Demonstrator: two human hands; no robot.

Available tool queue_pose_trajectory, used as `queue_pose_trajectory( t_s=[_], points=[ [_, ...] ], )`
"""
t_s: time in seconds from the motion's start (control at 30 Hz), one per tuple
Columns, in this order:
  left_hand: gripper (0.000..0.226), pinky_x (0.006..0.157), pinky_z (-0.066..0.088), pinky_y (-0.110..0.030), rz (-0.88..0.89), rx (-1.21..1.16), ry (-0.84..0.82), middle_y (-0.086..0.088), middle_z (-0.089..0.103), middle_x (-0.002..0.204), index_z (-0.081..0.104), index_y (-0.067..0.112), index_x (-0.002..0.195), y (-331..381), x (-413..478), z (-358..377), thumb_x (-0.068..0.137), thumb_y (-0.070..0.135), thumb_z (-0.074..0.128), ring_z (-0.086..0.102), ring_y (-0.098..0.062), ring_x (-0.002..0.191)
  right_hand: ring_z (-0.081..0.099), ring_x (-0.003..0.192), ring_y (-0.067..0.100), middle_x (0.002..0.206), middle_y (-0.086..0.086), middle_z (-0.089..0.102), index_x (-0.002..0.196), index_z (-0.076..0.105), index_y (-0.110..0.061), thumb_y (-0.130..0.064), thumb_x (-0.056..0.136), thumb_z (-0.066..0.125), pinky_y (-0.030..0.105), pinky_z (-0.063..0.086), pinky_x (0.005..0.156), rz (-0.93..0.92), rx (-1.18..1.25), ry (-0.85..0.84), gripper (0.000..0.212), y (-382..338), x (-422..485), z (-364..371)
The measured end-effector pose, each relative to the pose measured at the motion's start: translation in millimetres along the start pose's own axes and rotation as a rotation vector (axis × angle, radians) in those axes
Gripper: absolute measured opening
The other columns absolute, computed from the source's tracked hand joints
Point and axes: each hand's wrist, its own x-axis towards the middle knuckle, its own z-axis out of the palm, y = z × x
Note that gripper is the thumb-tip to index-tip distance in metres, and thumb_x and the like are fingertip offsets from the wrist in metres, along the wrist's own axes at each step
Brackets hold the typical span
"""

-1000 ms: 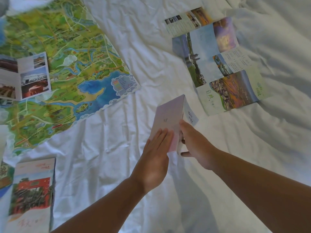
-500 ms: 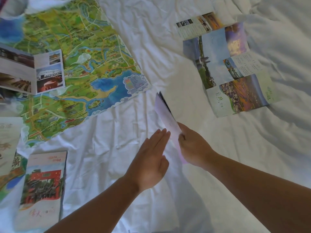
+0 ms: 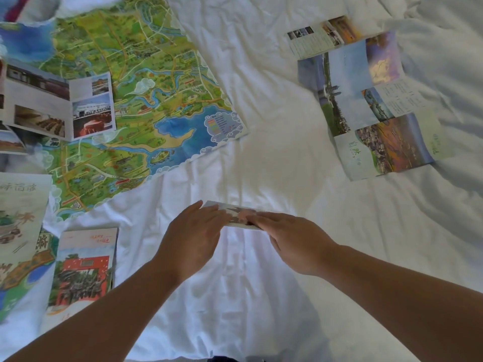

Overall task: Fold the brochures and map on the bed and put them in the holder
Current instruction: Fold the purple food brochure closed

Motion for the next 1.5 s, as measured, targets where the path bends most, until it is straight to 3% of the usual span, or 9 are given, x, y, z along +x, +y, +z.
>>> queue_pose_trajectory(
  t_s=[0.13,0.3,0.5,0.63,0.8,0.9,1.1,1.37,1.5],
  points=[
    [0.035,0.069,0.058,-0.031,-0.006,-0.048,-0.029,0.003,0.075,0.097,0.074,0.018,0.106,4,-13,-10,0.077,0.002,0.064,0.072,-0.022,0.084,0.049,0.125,0.018,0.137,-0.009,0.05,0.146,0.032,-0.036,-0.012,0.096,0.043,0.036,0.04,0.103,0.05,-0.24,0.059,0.056,5,13,-1],
    [0.042,0.07,0.059,-0.031,-0.008,-0.039,-0.038,-0.003,0.075,0.104,0.075,0.01,0.108,24,-33,-18,0.08,0.009,0.044,0.073,-0.019,0.092,0.017,0.148,0.028,0.16,0.001,0.02,0.15,0.025,-0.033,-0.021,0.097,0.044,0.046,0.01,0.119,0.239,-0.35,0.04,0.058,5,32,-3],
    [0.052,0.058,0.059,-0.027,-0.051,-0.011,-0.203,-0.007,0.074,0.108,0.072,0.004,0.113,68,-47,2,0.073,0.007,0.038,0.072,-0.018,0.097,0.023,0.148,0.022,0.162,0.006,0.016,0.146,0.036,-0.024,-0.015,0.094,0.045,0.034,0.038,0.105,0.46,0.154,0.03,0.054,-1,29,2],
    [0.054,0.049,0.056,-0.023,-0.081,-0.026,-0.325,-0.003,0.075,0.1,0.075,0.009,0.107,109,-41,21,0.074,0.011,0.032,0.072,-0.014,0.09,0.015,0.149,0.019,0.162,0.003,0.019,0.15,0.035,-0.015,-0.011,0.096,0.041,0.028,0.025,0.112,0.495,0.287,0.012,0.054,13,28,0],
    [0.055,0.079,0.058,-0.024,-0.087,-0.152,-0.46,0.002,0.067,0.125,0.064,0.017,0.127,131,-32,42,0.081,0.041,0.046,0.063,-0.011,0.114,0.018,0.149,0.013,0.165,-0.008,0.002,0.155,0.023,-0.025,-0.008,0.092,0.046,0.029,0.03,0.111,0.347,0.146,-0.044,0.068,32,33,4],
    [0.071,0.115,0.029,-0.037,-0.15,-0.174,-0.475,-0.004,0.038,0.153,0.032,0.014,0.15,116,-28,60,0.091,0.054,0.032,0.034,-0.02,0.142,0.006,0.151,0.022,0.165,-0.002,-0.004,0.156,0.015,-0.022,-0.013,0.095,0.052,0.035,0.025,0.117,0.302,-0.061,-0.095,0.072,44,31,16],
    [0.076,0.119,-0.013,-0.039,-0.1,-0.007,-0.432,-0.012,-0.017,0.16,-0.007,0.009,0.154,64,1,92,0.101,0.052,0.027,-0.018,-0.027,0.148,0.003,0.152,0.023,0.165,0.005,0.002,0.156,0.007,-0.015,-0.041,0.091,0.064,0.035,0.012,0.122,0.218,-0.233,-0.158,0.091,62,19,39],
    [0.095,0.12,-0.005,-0.048,-0.08,0.009,-0.542,-0.019,-0.019,0.159,-0.009,0.008,0.153,67,5,133,0.092,0.07,0.028,-0.021,-0.032,0.146,-0.004,0.152,0.023,0.164,0.007,-0.008,0.156,0.0,-0.013,-0.048,0.086,0.066,0.039,0.008,0.122,0.231,-0.277,-0.235,0.102,67,24,50],
    [0.087,0.119,0.012,-0.051,-0.001,0.014,-0.557,-0.02,0.013,0.16,0.024,0.009,0.153,97,-42,142,0.089,0.065,0.041,0.009,-0.035,0.148,-0.001,0.151,0.023,0.164,0.008,-0.007,0.155,0.0,-0.012,-0.037,0.088,0.068,0.038,0.011,0.121,0.22,-0.315,-0.223,0.099,69,26,56]
  ],
)
